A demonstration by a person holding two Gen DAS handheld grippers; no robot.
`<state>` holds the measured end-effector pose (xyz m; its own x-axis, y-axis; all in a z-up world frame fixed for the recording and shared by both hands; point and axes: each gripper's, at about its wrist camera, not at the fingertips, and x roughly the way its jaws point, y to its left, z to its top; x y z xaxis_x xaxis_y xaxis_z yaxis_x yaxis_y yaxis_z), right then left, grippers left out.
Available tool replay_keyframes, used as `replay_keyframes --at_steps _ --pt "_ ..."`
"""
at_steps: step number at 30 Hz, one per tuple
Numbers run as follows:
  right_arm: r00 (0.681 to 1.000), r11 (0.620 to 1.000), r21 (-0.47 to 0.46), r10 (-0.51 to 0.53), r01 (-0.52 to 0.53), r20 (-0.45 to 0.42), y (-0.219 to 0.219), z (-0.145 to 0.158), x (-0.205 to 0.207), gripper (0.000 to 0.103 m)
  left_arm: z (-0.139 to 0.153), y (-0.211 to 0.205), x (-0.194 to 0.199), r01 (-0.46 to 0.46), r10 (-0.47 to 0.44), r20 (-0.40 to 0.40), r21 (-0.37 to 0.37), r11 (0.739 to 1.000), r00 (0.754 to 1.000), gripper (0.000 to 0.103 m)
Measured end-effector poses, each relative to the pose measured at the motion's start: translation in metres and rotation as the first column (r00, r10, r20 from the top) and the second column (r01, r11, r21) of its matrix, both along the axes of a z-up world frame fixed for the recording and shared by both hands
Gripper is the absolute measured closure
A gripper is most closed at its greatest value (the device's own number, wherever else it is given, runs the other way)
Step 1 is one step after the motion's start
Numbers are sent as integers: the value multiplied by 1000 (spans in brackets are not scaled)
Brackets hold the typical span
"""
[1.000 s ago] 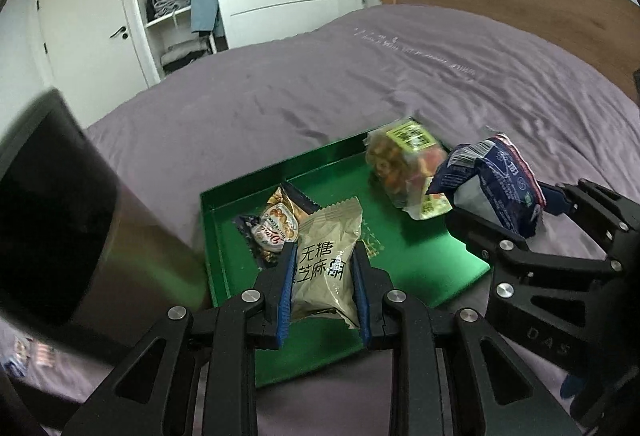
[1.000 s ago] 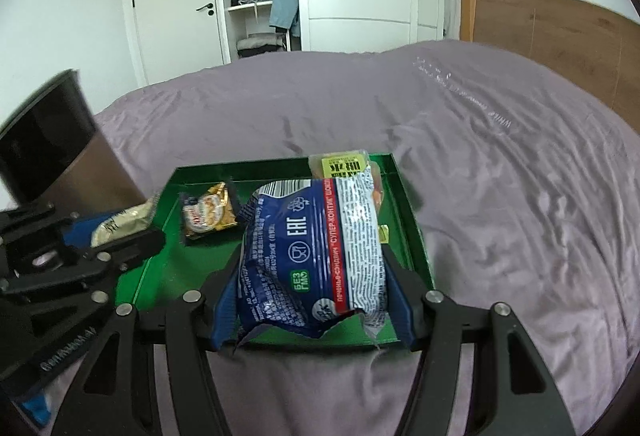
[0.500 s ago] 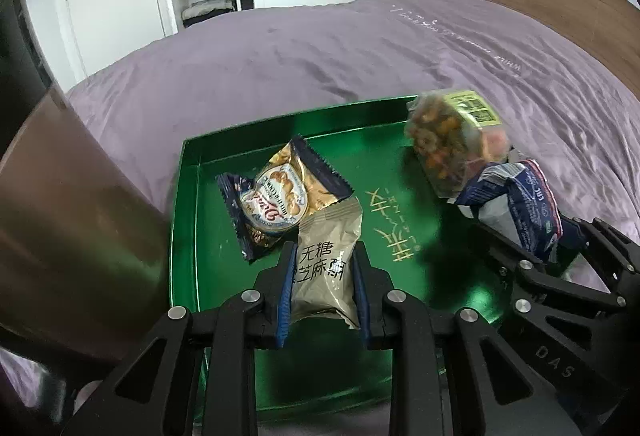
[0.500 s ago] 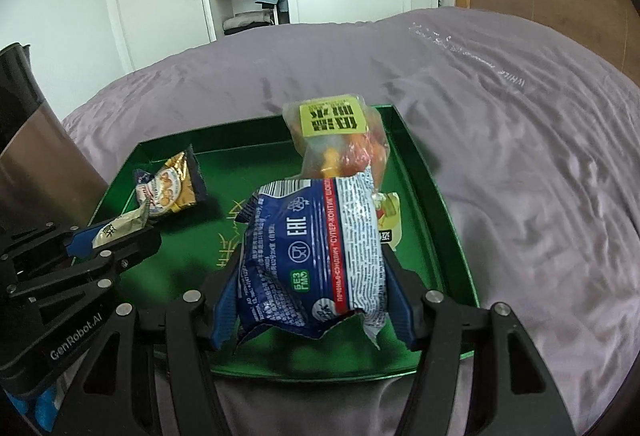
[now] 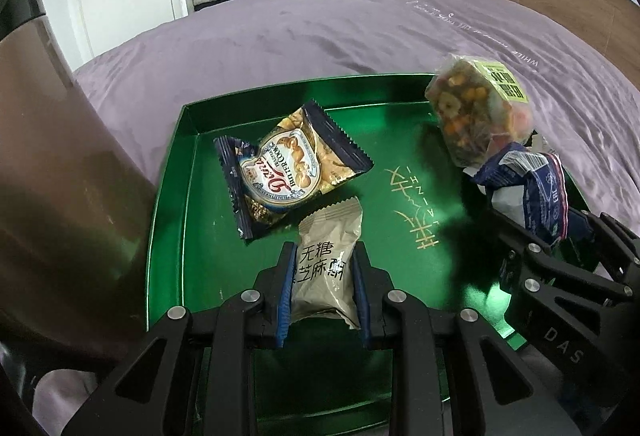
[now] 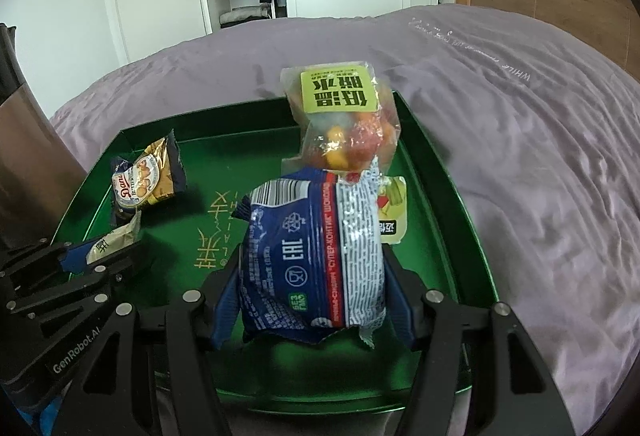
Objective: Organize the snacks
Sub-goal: 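Lower and release the sesame candy with the left tool while the right tool releases the wafer bag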
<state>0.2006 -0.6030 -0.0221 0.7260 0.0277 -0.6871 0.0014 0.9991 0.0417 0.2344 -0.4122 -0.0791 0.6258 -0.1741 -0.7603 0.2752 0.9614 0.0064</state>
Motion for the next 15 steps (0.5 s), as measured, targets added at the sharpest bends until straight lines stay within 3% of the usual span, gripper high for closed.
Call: replay_keyframes --at_steps 15 --pt "1000 1000 14 8 -9 18 -4 -8 0 67 -5 -5 -5 -9 7 65 23 1000 998 79"
